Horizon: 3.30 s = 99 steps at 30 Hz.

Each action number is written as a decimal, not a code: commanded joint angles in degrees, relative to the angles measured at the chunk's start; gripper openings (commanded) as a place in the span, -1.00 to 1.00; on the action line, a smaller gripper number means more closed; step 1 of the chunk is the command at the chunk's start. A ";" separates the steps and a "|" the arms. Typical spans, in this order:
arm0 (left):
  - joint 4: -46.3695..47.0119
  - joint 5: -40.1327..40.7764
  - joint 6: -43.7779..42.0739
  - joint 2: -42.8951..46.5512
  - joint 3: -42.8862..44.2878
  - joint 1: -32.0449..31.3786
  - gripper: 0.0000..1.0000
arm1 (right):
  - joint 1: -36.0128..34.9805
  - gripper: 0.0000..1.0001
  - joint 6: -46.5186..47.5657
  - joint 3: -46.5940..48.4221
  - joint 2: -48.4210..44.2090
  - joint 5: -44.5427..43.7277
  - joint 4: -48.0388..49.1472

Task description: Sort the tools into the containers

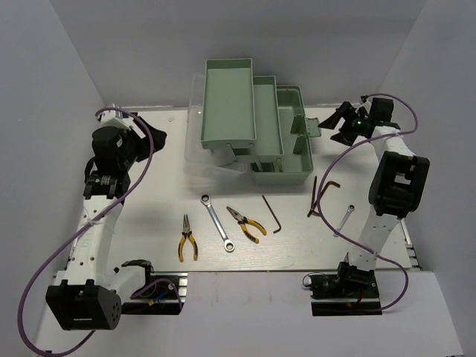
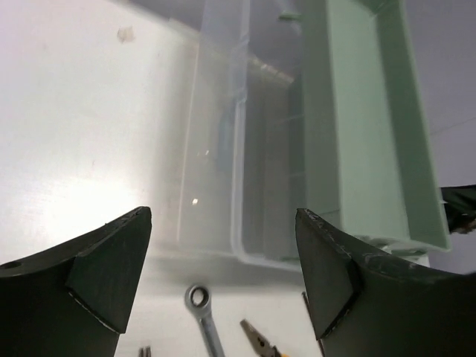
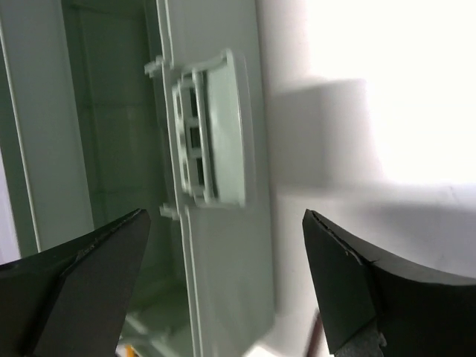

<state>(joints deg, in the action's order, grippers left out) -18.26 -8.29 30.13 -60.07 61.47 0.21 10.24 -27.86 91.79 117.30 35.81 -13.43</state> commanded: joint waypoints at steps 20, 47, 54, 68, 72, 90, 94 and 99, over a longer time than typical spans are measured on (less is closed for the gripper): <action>-6.95 -8.13 -6.66 9.00 -13.04 -1.00 0.53 | 1.28 -0.01 34.01 -38.87 -35.82 -17.96 -12.67; -13.73 -7.35 -11.23 30.37 -24.56 -1.53 0.61 | -7.43 -0.11 22.50 -35.63 -25.27 -28.34 -10.12; -13.20 -7.88 -11.23 30.89 -25.08 -1.53 0.61 | -8.39 -0.11 20.39 -32.99 -22.29 -27.55 -11.09; -13.20 -7.35 -11.23 30.89 -25.09 -1.53 0.61 | -11.82 -0.11 18.19 -29.65 -15.43 -39.50 -13.90; -13.20 -7.35 -11.23 31.42 -25.09 -1.53 0.61 | -12.26 -0.17 17.75 -29.47 -14.55 -42.92 -15.13; -13.20 -7.35 -11.23 31.42 -25.09 -1.53 0.58 | -11.91 -1.00 15.99 -28.68 -14.72 -39.95 -11.27; -13.20 -7.35 -11.23 31.42 -25.09 -1.53 0.58 | -11.91 -1.00 16.60 -27.28 -18.23 -37.57 -8.72; -12.07 -9.45 -11.23 31.42 -25.61 -1.53 0.56 | -12.17 -1.00 19.86 -22.54 -23.32 -38.71 -8.28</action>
<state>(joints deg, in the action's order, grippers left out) -31.24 -15.81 19.49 -29.12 36.67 -1.23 -1.96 -10.07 64.51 100.31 -3.07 -24.93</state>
